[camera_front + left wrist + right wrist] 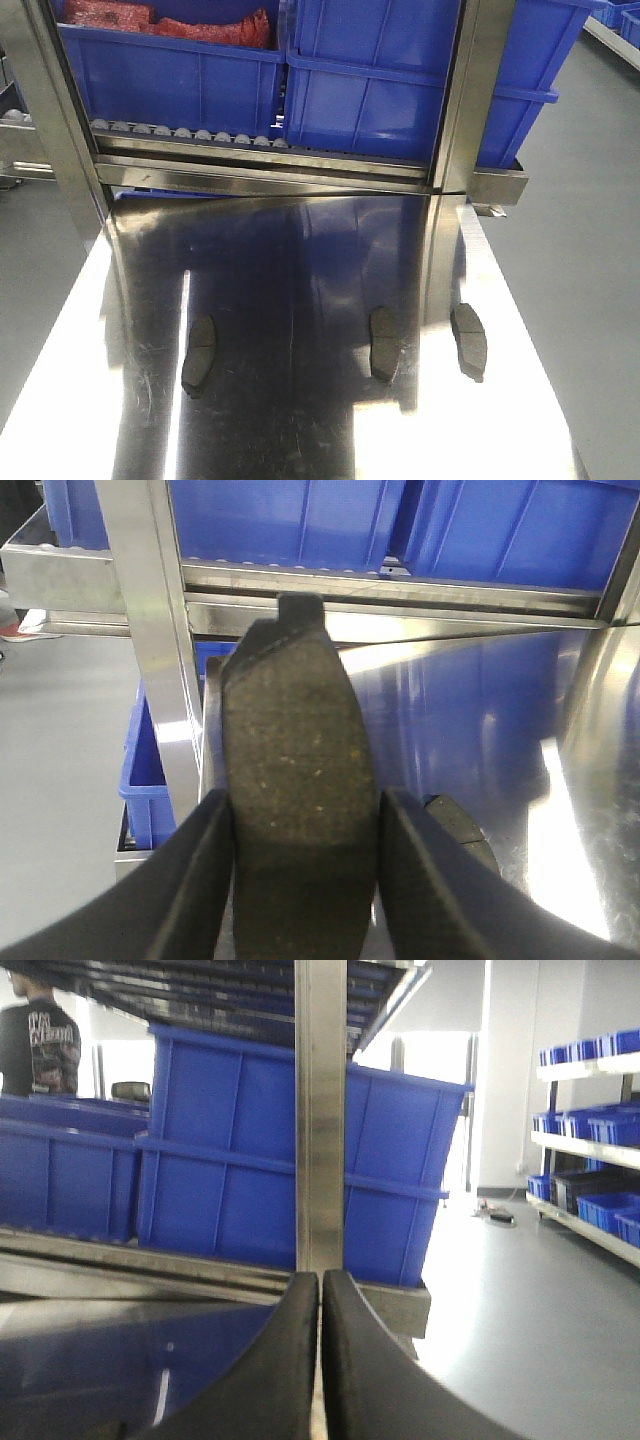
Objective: Move and align brake pads A on conveyor
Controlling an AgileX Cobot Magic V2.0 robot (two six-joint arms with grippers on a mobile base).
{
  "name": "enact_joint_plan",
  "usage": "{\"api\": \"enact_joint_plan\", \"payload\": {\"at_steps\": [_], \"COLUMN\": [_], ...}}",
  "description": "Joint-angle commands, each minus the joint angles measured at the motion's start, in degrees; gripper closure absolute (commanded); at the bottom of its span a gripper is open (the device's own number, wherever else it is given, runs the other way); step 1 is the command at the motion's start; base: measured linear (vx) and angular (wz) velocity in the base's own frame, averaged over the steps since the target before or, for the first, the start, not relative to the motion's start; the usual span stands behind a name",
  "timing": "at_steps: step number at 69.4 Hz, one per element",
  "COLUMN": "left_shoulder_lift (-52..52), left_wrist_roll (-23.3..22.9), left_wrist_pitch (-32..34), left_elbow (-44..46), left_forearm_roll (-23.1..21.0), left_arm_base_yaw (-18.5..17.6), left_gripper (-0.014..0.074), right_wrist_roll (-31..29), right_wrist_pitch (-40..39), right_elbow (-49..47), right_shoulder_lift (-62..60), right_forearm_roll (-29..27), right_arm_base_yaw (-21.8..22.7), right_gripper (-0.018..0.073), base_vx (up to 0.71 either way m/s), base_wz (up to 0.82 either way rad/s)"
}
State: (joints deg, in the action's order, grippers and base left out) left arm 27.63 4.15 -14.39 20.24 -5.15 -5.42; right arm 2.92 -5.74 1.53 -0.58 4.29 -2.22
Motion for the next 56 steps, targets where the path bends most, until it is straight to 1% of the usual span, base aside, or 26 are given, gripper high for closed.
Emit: {"api": "enact_joint_plan", "payload": {"at_steps": [1, 9, 17, 30, 41, 44, 48, 54, 56], "left_shoulder_lift": [-0.1, -0.1, -0.1, -0.1, -0.1, -0.1, -0.1, -0.1, -0.1], "left_wrist_roll": [-0.2, -0.2, -0.2, -0.2, -0.2, -0.2, -0.2, -0.2, -0.2], "left_wrist_pitch": [6.0, 6.0, 6.0, 6.0, 6.0, 6.0, 6.0, 6.0, 6.0], "left_elbow": [1.7, 1.7, 1.7, 1.7, 1.7, 1.7, 1.7, 1.7, 1.7], "left_forearm_roll": [-0.6, -0.6, -0.6, -0.6, -0.6, -0.6, -0.6, -0.6, -0.6], "left_arm_base_yaw": [-0.3, -0.3, -0.3, -0.3, -0.3, -0.3, -0.3, -0.3, -0.3], "left_gripper": [0.0604, 0.0604, 0.0604, 0.0604, 0.0604, 0.0604, 0.0604, 0.0604, 0.0604], "right_wrist_roll": [-0.1, -0.2, -0.1, -0.1, -0.1, -0.1, -0.1, 0.9, 2.3], "right_wrist_pitch": [-4.5, -0.7, 6.3, 25.4, 41.8, 45.1, 47.7, 47.8, 47.9], "right_elbow": [-4.0, -11.7, -20.8, -34.6, -42.4, -43.9, -44.8, -44.8, -44.7], "right_shoulder_lift": [1.4, 8.1, 18.9, 34.0, 43.9, 45.9, 48.3, 50.4, 50.9], "right_forearm_roll": [0.5, 0.6, 0.6, 0.5, 0.2, 0.1, 0.1, 0.0, -0.5], "right_arm_base_yaw": [0.4, 0.4, 0.4, 0.4, 0.4, 0.4, 0.4, 0.4, 0.4], "right_gripper": [0.0569, 0.0569, 0.0569, 0.0569, 0.0569, 0.0569, 0.0569, 0.0569, 0.0569], "base_vx": [0.0, 0.0, 0.0, 0.0, 0.0, 0.0, 0.0, 0.0, 0.0], "base_wz": [0.0, 0.0, 0.0, 0.0, 0.0, 0.0, 0.0, 0.0, 0.0]}}
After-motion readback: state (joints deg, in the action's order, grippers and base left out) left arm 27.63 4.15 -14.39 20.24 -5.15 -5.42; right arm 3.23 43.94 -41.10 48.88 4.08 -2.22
